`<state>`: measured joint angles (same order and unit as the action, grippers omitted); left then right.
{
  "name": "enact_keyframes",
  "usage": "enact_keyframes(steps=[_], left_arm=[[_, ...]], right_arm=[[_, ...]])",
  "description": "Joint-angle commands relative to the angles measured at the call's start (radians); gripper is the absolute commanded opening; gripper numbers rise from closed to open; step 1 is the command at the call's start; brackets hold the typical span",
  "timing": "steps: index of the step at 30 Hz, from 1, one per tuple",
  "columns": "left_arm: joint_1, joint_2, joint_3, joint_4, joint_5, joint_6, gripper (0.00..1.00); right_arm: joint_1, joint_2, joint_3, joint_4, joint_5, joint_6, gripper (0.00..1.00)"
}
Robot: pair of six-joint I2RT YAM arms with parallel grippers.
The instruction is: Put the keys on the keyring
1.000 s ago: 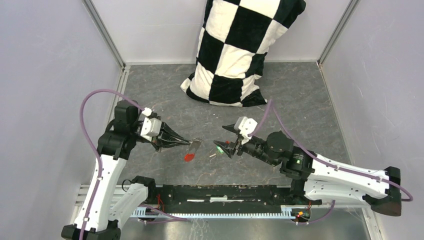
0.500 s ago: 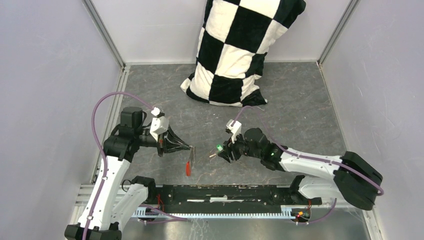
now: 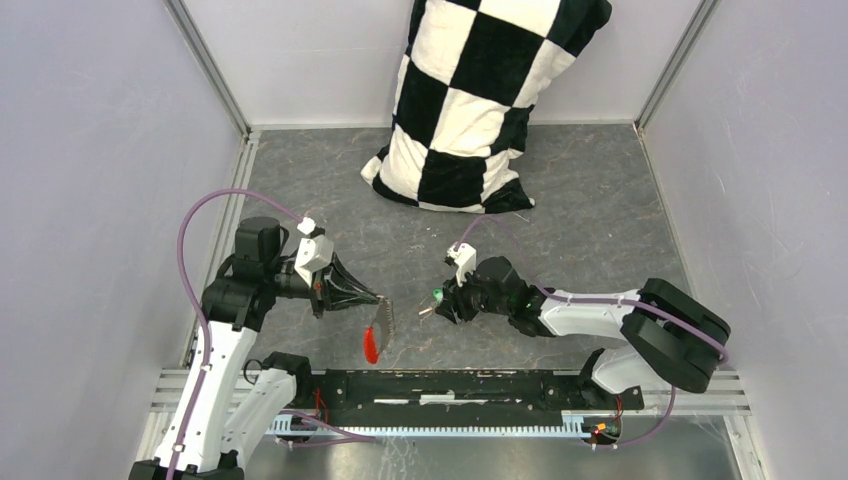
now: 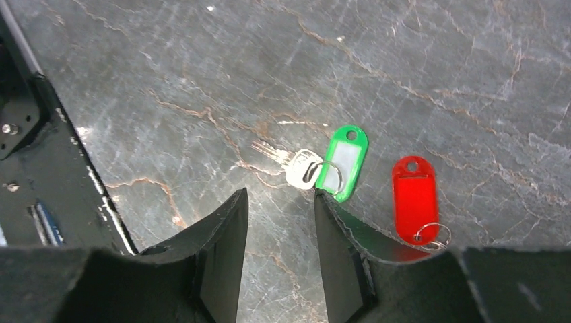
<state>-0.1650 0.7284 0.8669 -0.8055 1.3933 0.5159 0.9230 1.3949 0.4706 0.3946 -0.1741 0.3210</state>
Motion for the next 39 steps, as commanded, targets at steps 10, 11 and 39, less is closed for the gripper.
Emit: enact_keyframes(steps=[10,11,39], left_arm=[[0.004,-0.029,0.051,0.031,0.045,-0.026,0.02],[0.004,-0.033,0.049,0.031,0.047,-0.025,0.02],[0.004,-0.067,0.047,0.031,0.05,-0.019,0.02]], right_arm=[[-0.012,0.102,0.037,0.038,0.061,0.024,0.44],[-0.013,0.106,0.04,0.039,0.065,0.023,0.45],[-0.023,0.209,0.107,0.066,0.127,0.031,0.32]])
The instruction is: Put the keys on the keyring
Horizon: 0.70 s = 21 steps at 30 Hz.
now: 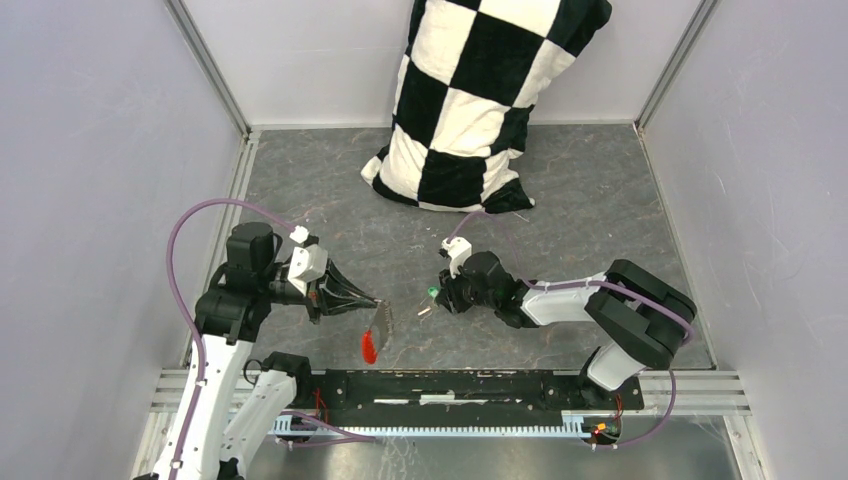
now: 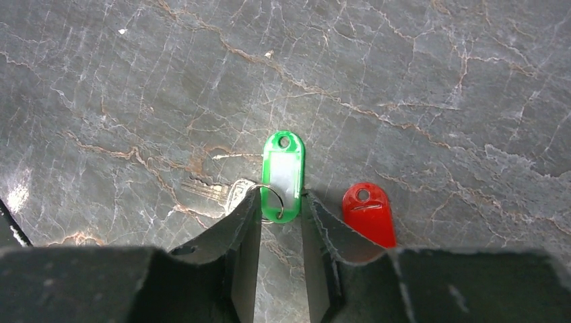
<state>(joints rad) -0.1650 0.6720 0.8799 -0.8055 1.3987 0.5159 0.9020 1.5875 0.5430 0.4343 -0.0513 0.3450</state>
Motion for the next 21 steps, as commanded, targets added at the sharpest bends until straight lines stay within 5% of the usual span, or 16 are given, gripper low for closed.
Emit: enact_keyframes(steps=[1,12,21], left_arm=[[0.004,-0.012,0.034,0.031,0.044,-0.017,0.02],[0.004,-0.027,0.027,0.032,0.035,0.001,0.02],[0.004,-0.02,0.014,0.031,0.017,0.005,0.02]], right_arm=[[-0.002,0.019,0.034,0.026,0.005,0.006,0.3],[-0.002,-0.038,0.048,-0.009,0.01,-0.054,0.01],[-0.002,-0.151,0.015,0.036,-0.068,-0.085,0.0]])
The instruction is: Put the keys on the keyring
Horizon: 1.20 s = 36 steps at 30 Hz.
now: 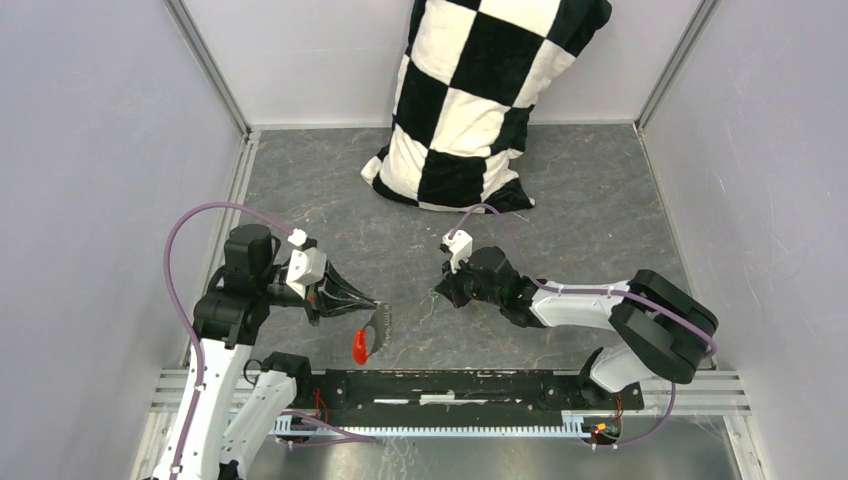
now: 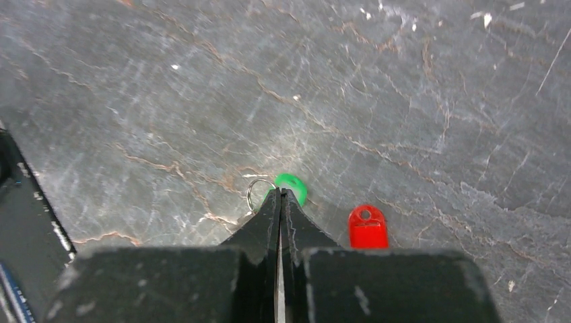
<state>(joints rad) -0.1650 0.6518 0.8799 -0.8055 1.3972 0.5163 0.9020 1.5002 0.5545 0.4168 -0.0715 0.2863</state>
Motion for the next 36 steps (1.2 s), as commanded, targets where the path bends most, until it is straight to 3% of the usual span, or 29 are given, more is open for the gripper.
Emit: enact_keyframes(steps=[1,7,13,21,26,36], left_arm=[[0.004,0.001,0.012,0.031,0.012,0.004,0.02],[0.004,0.015,0.002,0.052,-0.065,-0.041,0.02],[0.004,0.003,-0.041,0.269,-0.214,-0.346,0.02],[0.004,0.035,-0.028,0.271,-0.257,-0.377,0.02],[0.004,0.019,-0.051,0.334,-0.249,-0.419,0.02],[0.004,-0.016,-0.065,0.344,-0.23,-0.34,0.02]], right_arm=[[-0.001,-0.075,-0.003,0.06,-0.06,-0.027,0.0],[0.001,-0.166,-0.01,0.039,-0.136,-0.022,0.0],[0.015,-0.322,0.038,-0.068,-0.241,-0.012,0.01],[0.058,-0.428,0.211,-0.282,-0.312,0.003,0.01],[0.122,-0.397,0.321,-0.304,-0.296,0.052,0.01],[0.187,-0.303,0.453,-0.326,-0.243,0.103,0.01]])
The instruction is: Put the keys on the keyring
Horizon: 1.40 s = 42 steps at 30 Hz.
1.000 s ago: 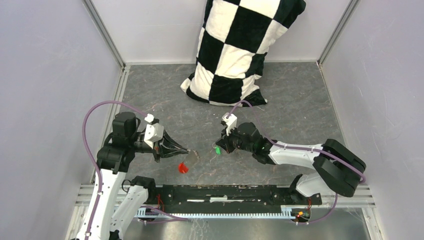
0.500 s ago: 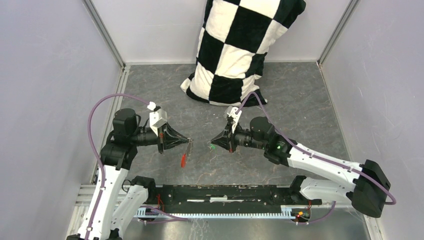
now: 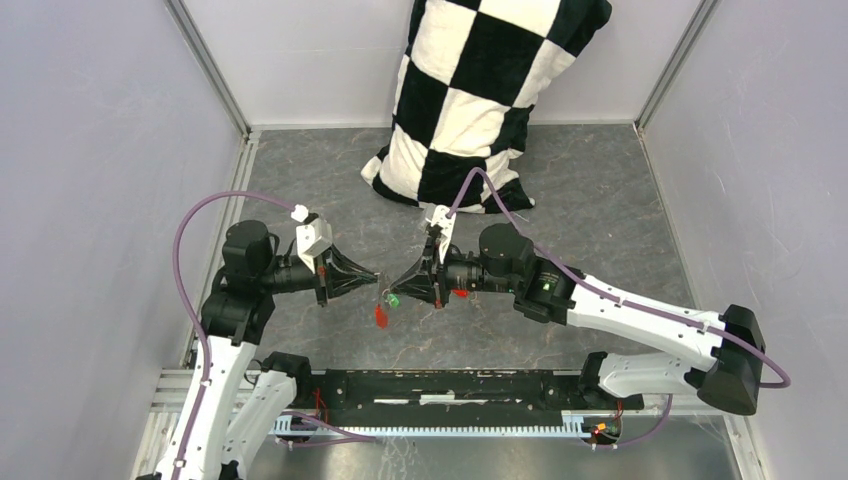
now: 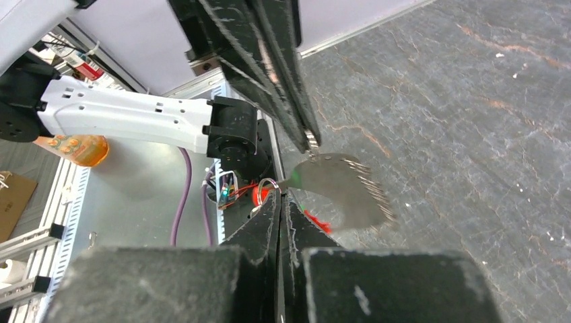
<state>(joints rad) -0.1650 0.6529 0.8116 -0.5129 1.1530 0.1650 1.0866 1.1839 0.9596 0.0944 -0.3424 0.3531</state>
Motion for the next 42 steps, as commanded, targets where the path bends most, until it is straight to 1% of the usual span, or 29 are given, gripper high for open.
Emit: enact_keyframes(steps=[1,6,13,25,42], left_arm=[[0.004,-0.02,0.002,0.051,0.017,0.017,0.02],[0.004,-0.028,0.001,0.037,0.035,0.055,0.02],[0.004,-0.04,-0.005,0.037,0.027,0.064,0.02],[0.004,-0.07,-0.015,0.031,0.03,0.083,0.02],[0.004,-0.078,-0.018,0.02,0.015,0.104,0.02]], right_arm=[[0.003,0.018,0.053,-0.007,0.026,0.042,0.01],[0.001,0.018,0.044,0.025,0.026,0.078,0.01],[0.008,0.005,0.013,0.094,0.06,0.118,0.01],[0.019,0.017,0.02,0.071,0.145,0.127,0.01],[0.03,0.048,0.067,0.003,0.181,0.112,0.01]])
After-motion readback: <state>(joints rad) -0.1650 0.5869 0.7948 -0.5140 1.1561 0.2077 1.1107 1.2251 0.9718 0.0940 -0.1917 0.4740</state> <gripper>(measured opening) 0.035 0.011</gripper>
